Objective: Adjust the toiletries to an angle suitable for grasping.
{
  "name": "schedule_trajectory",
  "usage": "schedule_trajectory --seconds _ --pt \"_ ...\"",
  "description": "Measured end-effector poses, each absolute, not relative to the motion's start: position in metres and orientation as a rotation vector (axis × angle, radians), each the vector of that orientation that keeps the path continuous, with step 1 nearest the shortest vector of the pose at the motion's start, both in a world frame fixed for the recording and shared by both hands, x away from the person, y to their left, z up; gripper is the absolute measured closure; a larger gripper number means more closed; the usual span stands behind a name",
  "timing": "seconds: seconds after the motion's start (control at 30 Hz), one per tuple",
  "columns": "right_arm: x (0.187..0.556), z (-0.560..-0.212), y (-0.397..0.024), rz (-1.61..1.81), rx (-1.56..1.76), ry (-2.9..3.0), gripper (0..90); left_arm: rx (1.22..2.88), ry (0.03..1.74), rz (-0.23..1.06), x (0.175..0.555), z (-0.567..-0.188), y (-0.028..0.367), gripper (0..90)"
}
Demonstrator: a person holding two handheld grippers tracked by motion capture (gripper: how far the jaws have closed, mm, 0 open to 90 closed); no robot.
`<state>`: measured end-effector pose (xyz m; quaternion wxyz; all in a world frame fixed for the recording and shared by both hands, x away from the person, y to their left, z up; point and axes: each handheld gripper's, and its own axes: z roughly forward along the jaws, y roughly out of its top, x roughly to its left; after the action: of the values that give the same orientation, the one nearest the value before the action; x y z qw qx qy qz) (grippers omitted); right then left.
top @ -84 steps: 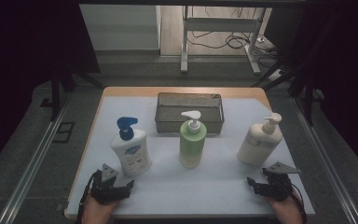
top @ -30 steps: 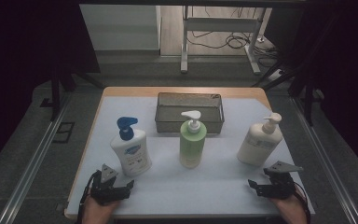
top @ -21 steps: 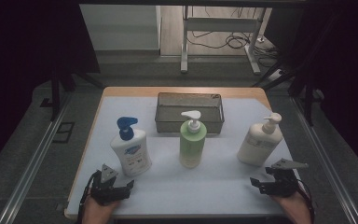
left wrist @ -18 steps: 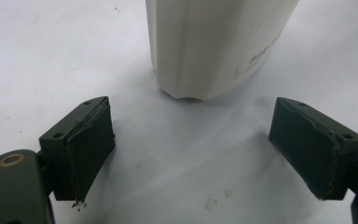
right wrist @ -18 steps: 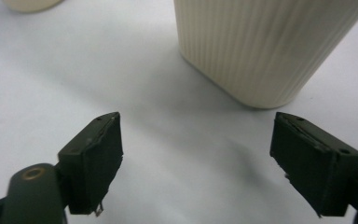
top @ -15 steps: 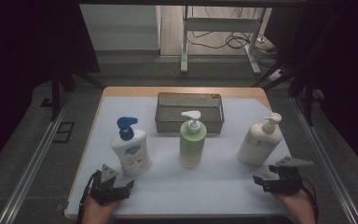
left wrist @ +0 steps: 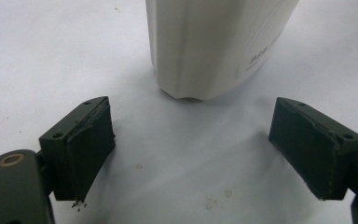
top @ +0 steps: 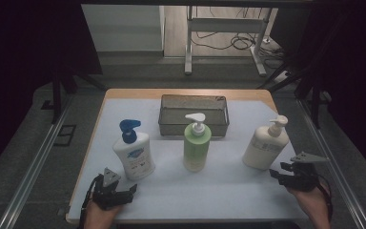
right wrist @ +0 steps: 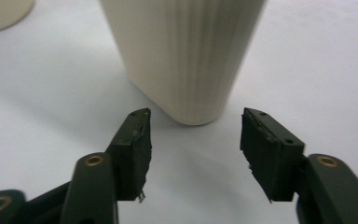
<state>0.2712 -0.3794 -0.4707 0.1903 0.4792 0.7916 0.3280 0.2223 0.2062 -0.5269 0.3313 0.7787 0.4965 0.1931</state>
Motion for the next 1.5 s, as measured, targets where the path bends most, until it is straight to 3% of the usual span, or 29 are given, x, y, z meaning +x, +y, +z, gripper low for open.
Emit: schedule_trajectory --seconds 0.4,0.6,1.07,1.5 --pt "0.292 -0.469 -0.398 0.93 1.359 2.204 77.4 2.036 1.298 0.504 0.222 -0.527 0.206 13.5" --pt "0.304 -0.47 -0.401 0.937 1.366 2.193 86.0 2.036 1.298 0.505 0.222 -0.527 0.206 13.5" --pt "0.329 -0.482 -0.396 0.959 1.364 2.224 87.9 2.035 1.298 0.505 0.222 -0.527 0.206 13.5" --pt "0.325 -0.488 -0.399 1.009 1.377 2.244 88.3 2.035 1.298 0.504 0.222 -0.527 0.206 13.5"
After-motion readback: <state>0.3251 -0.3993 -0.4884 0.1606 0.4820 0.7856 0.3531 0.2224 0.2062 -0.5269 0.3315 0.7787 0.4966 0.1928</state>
